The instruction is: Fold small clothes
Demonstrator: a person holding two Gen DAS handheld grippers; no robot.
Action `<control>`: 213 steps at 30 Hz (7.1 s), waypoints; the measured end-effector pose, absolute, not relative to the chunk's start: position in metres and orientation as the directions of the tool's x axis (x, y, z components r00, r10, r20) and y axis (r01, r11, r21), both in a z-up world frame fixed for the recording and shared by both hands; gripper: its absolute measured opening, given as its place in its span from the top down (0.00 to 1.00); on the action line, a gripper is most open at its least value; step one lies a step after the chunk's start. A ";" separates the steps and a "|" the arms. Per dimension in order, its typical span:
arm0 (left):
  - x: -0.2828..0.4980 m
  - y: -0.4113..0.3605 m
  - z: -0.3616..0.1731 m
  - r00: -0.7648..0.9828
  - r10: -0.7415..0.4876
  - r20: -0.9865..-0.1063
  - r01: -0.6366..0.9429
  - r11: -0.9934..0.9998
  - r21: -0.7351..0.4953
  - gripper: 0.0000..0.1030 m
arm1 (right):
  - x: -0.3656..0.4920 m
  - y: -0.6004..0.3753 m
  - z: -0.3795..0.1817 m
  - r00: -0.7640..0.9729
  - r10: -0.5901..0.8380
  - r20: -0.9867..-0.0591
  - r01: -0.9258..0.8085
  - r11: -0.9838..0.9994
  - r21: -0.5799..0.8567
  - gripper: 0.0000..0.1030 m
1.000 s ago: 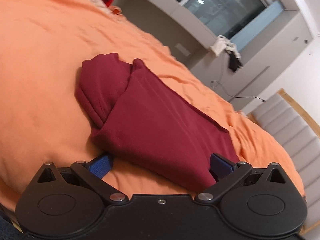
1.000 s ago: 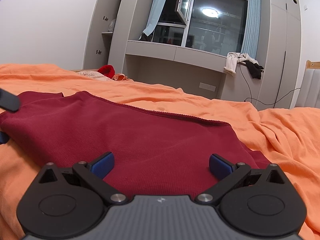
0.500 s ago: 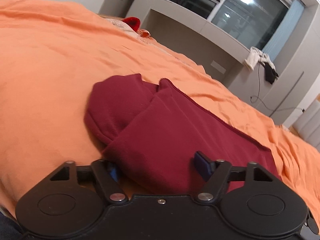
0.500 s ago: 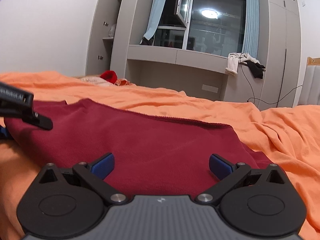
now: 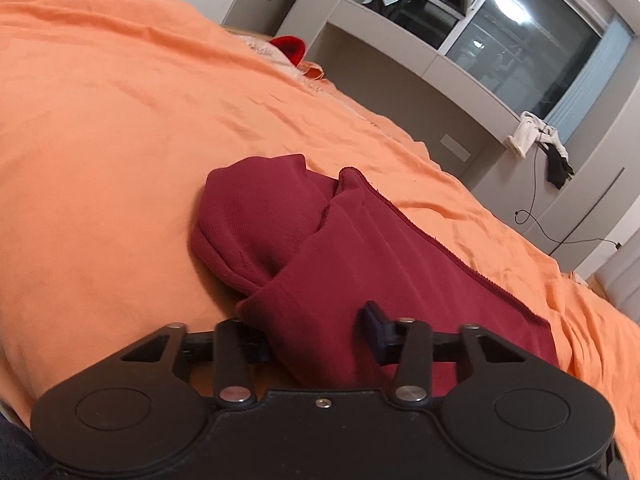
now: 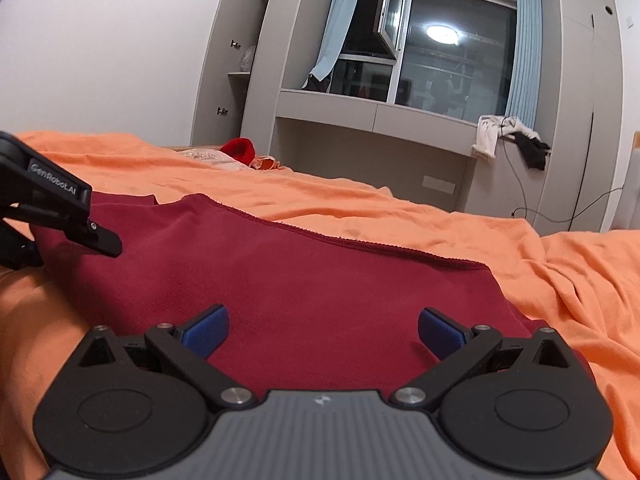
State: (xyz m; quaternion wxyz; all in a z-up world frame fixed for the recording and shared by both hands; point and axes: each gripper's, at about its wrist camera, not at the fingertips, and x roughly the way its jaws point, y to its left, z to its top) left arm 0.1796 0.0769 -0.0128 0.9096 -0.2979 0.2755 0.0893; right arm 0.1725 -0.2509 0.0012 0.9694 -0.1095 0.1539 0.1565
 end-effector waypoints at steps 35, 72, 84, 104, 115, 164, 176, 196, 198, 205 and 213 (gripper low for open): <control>0.200 -0.201 0.041 0.743 -0.371 -0.557 0.518 0.846 0.128 0.77 | 0.163 -0.525 0.056 0.936 -0.055 -0.348 0.139 0.965 0.222 0.00; 0.244 -0.051 -0.018 0.642 -0.449 -0.621 0.263 0.890 -0.372 0.01 | 0.241 -0.441 0.014 0.788 0.214 -0.577 -0.185 0.977 0.110 0.00; 0.235 -0.062 -0.024 0.675 -0.426 -0.602 0.293 0.904 -0.311 0.01 | 0.255 -0.452 0.030 0.841 0.324 -0.433 -0.175 0.921 0.349 0.02; 0.239 -0.060 -0.024 0.663 -0.466 -0.587 0.322 0.884 -0.338 0.01 | 0.276 -0.433 0.016 0.810 0.364 -0.460 -0.205 0.910 0.359 0.85; 0.174 -0.082 0.006 0.826 -0.408 -0.389 0.456 0.889 0.037 0.01 | 0.276 -0.447 0.010 0.795 0.404 -0.452 -0.178 0.868 0.464 0.63; 0.165 -0.137 0.003 0.700 -0.585 -0.410 0.660 0.749 0.057 0.40 | 0.258 -0.482 0.010 0.862 0.269 -0.430 -0.081 0.909 0.409 0.35; 0.183 -0.103 0.029 0.836 -0.446 -0.320 0.433 0.894 -0.114 0.01 | 0.218 -0.476 0.017 0.844 0.339 -0.417 -0.189 0.914 0.360 0.00; 0.232 -0.069 -0.013 0.785 -0.308 -0.538 0.187 0.945 -0.268 0.00 | 0.209 -0.454 -0.002 0.730 0.407 -0.549 -0.268 0.909 0.318 0.00; 0.232 -0.069 -0.014 0.784 -0.309 -0.539 0.186 0.945 -0.271 0.00 | 0.210 -0.456 -0.004 0.727 0.415 -0.547 -0.266 0.905 0.333 0.00; 0.231 -0.068 -0.014 0.779 -0.312 -0.543 0.180 0.942 -0.283 0.00 | 0.209 -0.457 -0.004 0.728 0.417 -0.545 -0.267 0.904 0.335 0.00; 0.234 -0.068 -0.016 0.778 -0.310 -0.547 0.175 0.942 -0.285 0.00 | 0.210 -0.457 -0.007 0.729 0.419 -0.541 -0.262 0.901 0.345 0.00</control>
